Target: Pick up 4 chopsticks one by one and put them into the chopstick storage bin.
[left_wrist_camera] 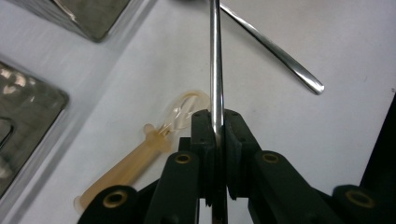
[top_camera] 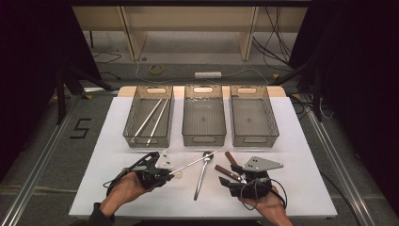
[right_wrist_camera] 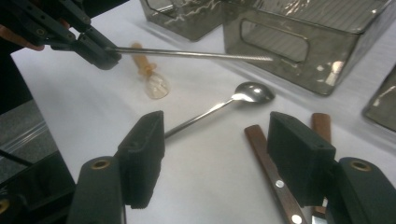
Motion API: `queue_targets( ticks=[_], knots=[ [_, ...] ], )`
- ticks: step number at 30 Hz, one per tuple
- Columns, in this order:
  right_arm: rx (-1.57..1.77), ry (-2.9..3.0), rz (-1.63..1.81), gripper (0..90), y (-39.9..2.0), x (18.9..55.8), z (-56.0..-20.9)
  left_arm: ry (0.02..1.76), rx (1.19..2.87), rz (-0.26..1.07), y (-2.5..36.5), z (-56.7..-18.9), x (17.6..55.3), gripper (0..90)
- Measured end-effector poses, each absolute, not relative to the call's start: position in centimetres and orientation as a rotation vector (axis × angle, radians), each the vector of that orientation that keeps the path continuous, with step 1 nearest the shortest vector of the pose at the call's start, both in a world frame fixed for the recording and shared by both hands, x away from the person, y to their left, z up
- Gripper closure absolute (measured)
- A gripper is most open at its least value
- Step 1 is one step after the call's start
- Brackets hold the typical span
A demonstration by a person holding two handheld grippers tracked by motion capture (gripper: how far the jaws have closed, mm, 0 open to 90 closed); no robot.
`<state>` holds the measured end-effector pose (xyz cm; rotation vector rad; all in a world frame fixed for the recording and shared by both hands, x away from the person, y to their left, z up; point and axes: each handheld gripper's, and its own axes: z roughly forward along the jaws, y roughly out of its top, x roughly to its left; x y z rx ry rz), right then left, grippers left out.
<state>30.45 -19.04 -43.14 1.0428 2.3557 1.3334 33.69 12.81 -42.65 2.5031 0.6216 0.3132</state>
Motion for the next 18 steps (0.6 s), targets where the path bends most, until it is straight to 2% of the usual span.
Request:
queue_targets(
  ticks=[18],
  knots=[
    [1.125,2.248,1.344,36.0,-20.2,30.5,-42.9,0.857,2.361,0.353,16.8,-41.8,35.4,83.3]
  ],
)
